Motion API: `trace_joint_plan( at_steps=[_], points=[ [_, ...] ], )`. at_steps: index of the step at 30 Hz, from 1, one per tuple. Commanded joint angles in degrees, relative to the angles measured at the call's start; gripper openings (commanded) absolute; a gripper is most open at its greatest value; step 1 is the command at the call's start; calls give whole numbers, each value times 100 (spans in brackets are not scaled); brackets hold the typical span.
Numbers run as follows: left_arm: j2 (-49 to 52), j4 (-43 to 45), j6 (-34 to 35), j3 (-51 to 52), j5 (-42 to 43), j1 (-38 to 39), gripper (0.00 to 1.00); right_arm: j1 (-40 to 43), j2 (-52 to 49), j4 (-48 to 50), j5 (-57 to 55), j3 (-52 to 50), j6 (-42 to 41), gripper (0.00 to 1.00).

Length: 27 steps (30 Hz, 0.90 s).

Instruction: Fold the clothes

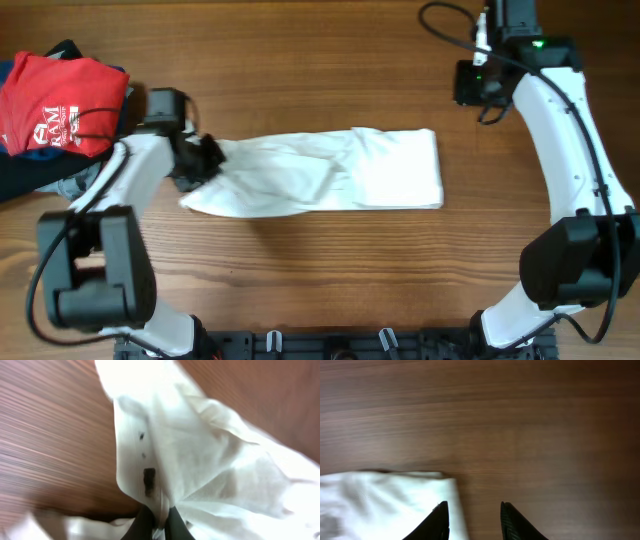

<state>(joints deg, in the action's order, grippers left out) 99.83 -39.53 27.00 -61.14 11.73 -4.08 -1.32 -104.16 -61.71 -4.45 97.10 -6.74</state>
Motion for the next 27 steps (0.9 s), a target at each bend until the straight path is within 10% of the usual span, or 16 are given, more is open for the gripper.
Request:
trace_joint_plan(
  at_steps=[1,11,27],
  points=[
    [-267,-48,-286,-295,-476,-669,4,444,-63,-168,-155,-9,-131,34],
    [-278,-1558,-404,-2804,-70,664,4,739,-90,-260,-109,-11,83,38],
    [610,-887,391,-2813,-479,3429,4,734,-214,-372,2,-11,81,38]
  ],
)
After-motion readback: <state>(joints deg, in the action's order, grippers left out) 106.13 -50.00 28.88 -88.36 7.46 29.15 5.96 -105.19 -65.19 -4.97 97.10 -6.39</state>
